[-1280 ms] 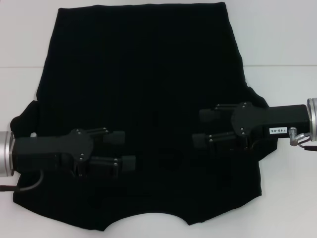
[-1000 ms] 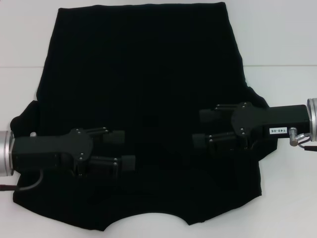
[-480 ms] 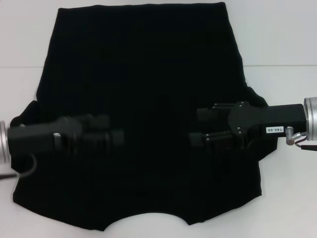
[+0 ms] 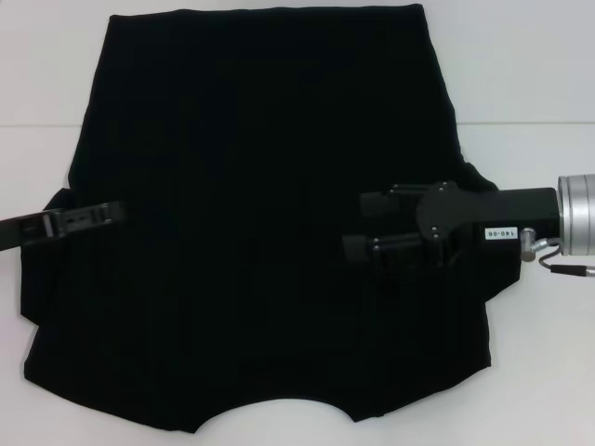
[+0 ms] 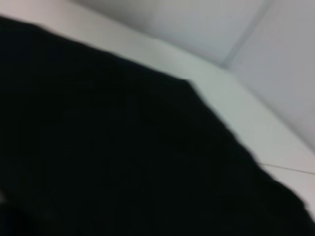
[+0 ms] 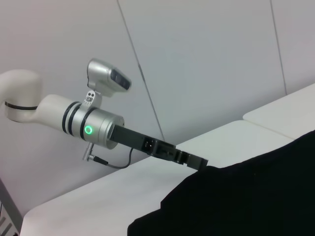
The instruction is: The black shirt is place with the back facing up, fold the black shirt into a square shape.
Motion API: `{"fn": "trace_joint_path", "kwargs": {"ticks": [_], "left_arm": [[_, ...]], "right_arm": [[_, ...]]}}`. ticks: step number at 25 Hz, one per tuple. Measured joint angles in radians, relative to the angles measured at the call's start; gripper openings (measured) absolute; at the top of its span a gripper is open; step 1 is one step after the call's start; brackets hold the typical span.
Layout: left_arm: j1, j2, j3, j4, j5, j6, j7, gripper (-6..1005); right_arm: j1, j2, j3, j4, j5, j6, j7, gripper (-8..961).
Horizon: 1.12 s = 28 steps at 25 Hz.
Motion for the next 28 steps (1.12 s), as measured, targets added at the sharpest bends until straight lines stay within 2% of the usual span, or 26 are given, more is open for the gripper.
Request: {"fn": "trace_joint_path", "kwargs": {"ticks": [13,16,28], "left_arm": [[0.022,0.008,-0.022,0.135,0.230,-0.008,-0.200,901],[0.021,0.009,-0.022,0.137,0.290,-0.014,-0.224,897],[0.019,0.007,-0.013,0.128,0.358,-0.039,-0.228,885]], "right_arm": [[0.022,0.004,0.001,0.012,0.012,0.029,0.008,882],[0.022,0.004,0.001,0.013,0.013,0.030,0.008,881],[0.022,0.004,-0.001,0.024,0.018,0.039,0.007,881]]}}
